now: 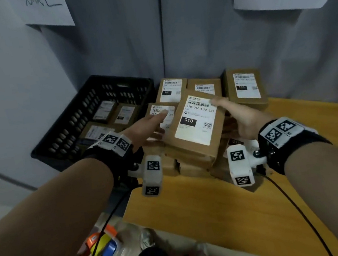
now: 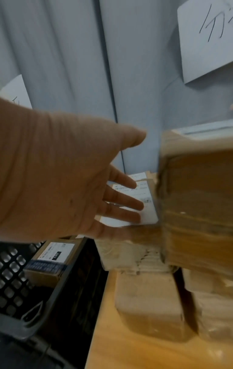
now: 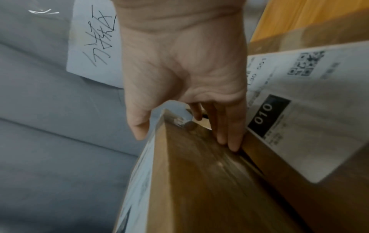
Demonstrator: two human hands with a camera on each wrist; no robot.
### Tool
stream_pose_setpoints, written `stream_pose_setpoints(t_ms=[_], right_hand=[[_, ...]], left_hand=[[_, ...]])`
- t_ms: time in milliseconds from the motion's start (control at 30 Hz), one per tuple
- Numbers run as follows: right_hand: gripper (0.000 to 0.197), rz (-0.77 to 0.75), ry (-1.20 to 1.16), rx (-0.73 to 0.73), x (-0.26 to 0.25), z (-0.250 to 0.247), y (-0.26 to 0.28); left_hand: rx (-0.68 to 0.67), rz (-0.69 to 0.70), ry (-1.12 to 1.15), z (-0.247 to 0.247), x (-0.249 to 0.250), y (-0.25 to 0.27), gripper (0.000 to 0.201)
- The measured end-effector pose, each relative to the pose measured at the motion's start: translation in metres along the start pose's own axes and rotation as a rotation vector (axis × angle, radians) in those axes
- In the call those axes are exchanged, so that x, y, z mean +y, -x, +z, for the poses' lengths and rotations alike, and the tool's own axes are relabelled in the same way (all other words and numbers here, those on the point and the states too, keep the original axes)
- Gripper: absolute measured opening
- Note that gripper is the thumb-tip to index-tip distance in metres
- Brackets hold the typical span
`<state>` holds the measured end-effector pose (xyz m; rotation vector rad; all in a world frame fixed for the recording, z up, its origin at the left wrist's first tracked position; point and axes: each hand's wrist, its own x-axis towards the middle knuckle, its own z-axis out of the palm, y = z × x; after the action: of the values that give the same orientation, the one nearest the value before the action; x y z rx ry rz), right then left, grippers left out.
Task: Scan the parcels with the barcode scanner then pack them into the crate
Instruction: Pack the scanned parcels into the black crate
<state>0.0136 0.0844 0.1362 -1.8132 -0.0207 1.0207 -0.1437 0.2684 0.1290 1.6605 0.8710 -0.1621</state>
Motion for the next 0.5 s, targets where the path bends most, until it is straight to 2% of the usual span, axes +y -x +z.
stream_pose_setpoints(t_ms=[133, 200, 267, 333, 400, 500], right_hand=[[0.029, -0.06, -0.048, 0.022, 0.004, 0.013, -0.003], [0.03, -0.1, -0.052, 0.045, 0.003, 0.02, -0.002], [0.043, -0.163, -0.079, 0.071, 0.0, 0.027, -0.003], [0.043, -0.227, -0.143, 0.063, -0.007, 0.037, -0.003], [0.035, -0.26, -0.174, -0.008, -0.016, 0.053, -0.001], [0.044, -0.267, -0.189, -0.133, -0.031, 0.088, 0.001]], left_hand=[[-0.222, -0.028, -0.037, 0.01, 0.001, 0.011, 0.053], [-0.252, -0.017, 0.022, 0.014, 0.003, 0.013, 0.051], [-0.232, 0.035, 0.131, 0.012, 0.006, 0.016, 0.05], [-0.167, 0.103, 0.222, 0.001, 0.006, 0.018, 0.049], [-0.092, 0.148, 0.309, -0.016, 0.001, 0.019, 0.05], [0.038, 0.154, 0.467, -0.049, -0.013, 0.02, 0.05]])
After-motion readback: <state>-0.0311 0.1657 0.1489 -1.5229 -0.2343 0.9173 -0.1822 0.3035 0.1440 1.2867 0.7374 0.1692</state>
